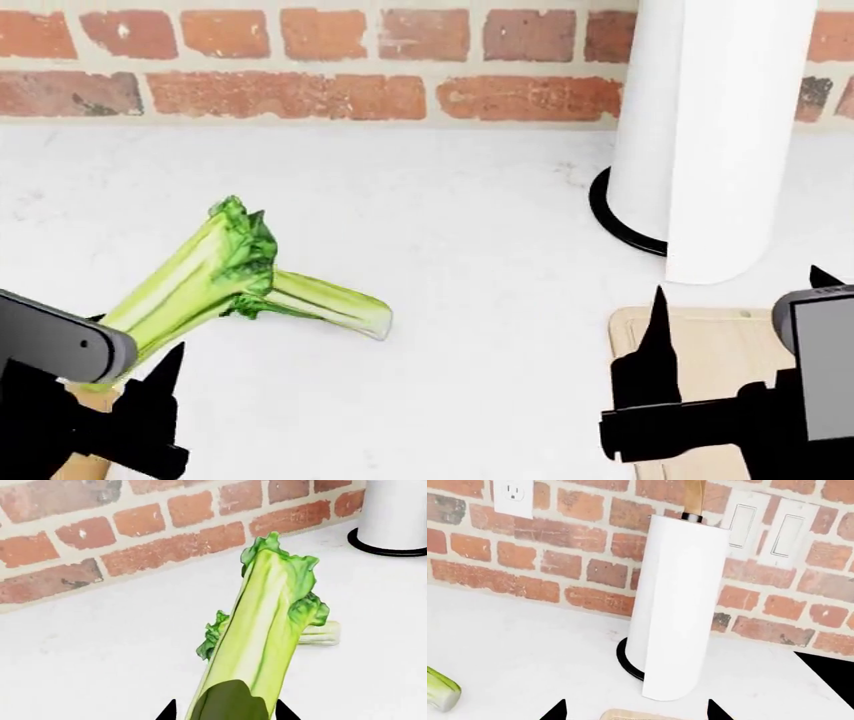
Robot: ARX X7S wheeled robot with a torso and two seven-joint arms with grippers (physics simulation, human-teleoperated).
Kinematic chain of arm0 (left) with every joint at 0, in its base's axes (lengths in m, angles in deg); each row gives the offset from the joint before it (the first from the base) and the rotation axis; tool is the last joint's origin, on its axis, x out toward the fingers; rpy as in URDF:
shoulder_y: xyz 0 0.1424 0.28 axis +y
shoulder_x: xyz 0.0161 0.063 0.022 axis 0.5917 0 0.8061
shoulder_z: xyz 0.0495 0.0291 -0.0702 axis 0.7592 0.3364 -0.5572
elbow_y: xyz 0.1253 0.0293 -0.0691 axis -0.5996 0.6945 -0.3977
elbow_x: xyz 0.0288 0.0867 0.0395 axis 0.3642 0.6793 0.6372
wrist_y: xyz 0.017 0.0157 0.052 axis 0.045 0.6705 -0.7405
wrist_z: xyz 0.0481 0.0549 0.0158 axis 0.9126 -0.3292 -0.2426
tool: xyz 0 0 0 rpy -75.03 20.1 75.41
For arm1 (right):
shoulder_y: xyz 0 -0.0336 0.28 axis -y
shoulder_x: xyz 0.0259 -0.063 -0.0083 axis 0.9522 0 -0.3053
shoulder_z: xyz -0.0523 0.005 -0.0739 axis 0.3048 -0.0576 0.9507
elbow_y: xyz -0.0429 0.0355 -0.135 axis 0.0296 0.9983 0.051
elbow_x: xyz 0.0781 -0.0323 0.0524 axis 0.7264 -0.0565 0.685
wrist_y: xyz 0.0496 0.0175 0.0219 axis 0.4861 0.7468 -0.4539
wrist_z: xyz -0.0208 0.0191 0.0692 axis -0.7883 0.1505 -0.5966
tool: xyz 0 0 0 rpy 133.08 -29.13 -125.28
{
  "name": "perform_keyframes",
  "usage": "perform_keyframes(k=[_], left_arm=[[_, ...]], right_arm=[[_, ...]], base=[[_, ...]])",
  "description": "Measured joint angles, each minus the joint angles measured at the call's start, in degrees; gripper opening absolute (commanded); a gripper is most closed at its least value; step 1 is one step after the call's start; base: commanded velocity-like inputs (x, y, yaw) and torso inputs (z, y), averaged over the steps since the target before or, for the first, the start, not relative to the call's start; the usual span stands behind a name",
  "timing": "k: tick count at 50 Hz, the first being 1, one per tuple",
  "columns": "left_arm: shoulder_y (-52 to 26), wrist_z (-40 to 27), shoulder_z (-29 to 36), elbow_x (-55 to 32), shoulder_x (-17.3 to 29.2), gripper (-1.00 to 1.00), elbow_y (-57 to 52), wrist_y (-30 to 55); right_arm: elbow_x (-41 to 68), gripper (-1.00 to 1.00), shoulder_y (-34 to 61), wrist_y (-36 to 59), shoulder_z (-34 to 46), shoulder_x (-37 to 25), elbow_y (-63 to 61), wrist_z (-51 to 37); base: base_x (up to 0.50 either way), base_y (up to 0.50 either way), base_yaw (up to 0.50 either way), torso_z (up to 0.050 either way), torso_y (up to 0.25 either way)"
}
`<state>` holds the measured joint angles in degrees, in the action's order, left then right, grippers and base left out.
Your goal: Place the celery and the celery on separate cutting boards.
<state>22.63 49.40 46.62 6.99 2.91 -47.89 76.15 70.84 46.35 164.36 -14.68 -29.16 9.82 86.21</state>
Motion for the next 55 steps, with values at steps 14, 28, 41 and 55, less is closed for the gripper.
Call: perform_keyframes(k=[14, 28, 41, 55], left_arm=[[13.17, 1.95, -19.08, 1.15, 7.73, -1.00, 0.24, -3.00], [20.69, 3.61, -25.21, 5.09, 10.56, -1.00, 6.33, -9.55], [25.88, 4.91, -26.47, 6.64, 11.46, 1.00, 6.38, -12.54], [25.72, 5.05, -36.00, -1.14, 12.40, 1.00, -2.23, -4.36]], right_arm=[[0.71, 1.00, -1.06, -2.00, 2.08, 0.08, 1.58, -0.53], [1.09, 1.00, -1.34, -2.56, 3.37, -0.05, 2.49, -1.11], [1.45, 1.00, -2.11, -2.85, 3.58, -0.23, 2.84, -1.47], [1.80, 1.00, 2.74, -2.62, 7.97, 1.43, 6.43, -1.84]], base=[[0.00, 0.00, 0.00, 0.000, 0.000], [0.00, 0.00, 0.00, 0.000, 0.000], [0.00, 0.00, 0.00, 0.000, 0.000], [0.00, 0.00, 0.00, 0.000, 0.000]])
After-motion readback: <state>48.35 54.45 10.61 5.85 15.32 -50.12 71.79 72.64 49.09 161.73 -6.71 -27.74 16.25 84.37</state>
